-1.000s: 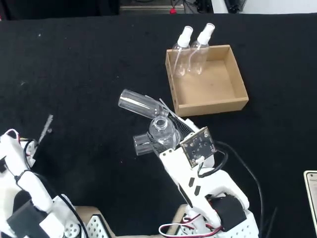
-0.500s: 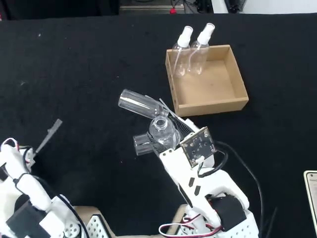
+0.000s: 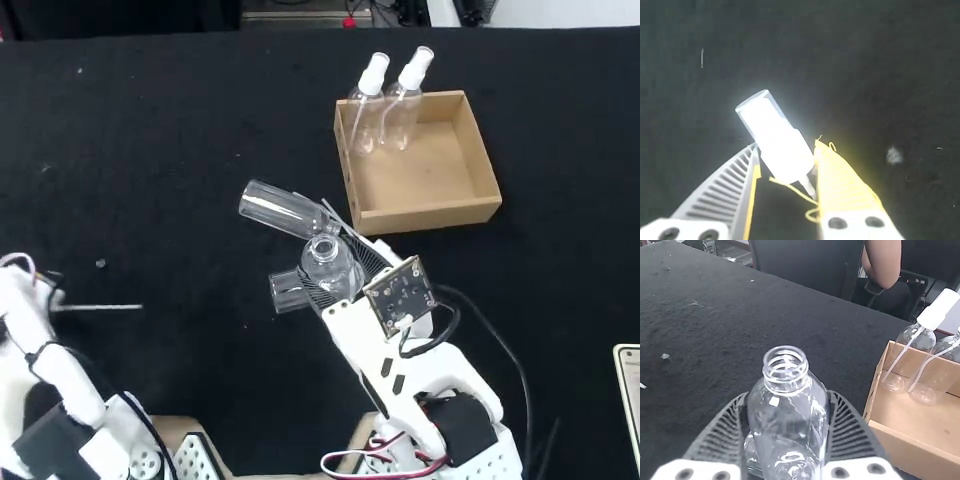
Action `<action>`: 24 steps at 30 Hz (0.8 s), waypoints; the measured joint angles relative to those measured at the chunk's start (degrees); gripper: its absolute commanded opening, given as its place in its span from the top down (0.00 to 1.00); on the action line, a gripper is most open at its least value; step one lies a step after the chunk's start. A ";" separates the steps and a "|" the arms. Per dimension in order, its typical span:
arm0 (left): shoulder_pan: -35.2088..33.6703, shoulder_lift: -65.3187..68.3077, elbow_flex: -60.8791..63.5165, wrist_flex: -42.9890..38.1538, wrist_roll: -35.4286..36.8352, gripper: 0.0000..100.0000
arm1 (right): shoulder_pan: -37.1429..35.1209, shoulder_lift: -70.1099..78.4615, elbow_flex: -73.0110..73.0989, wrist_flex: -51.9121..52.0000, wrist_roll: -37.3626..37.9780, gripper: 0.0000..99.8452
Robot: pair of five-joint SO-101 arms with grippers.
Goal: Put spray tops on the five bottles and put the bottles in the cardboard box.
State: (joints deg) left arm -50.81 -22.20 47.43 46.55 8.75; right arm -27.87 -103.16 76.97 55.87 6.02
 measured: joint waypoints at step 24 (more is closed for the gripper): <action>-1.85 0.09 -0.35 0.00 -52.48 0.73 | 0.00 0.00 0.00 1.23 0.00 0.99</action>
State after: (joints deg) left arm -52.66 -22.11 47.08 46.55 -43.74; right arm -27.87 -103.16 76.97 57.10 6.02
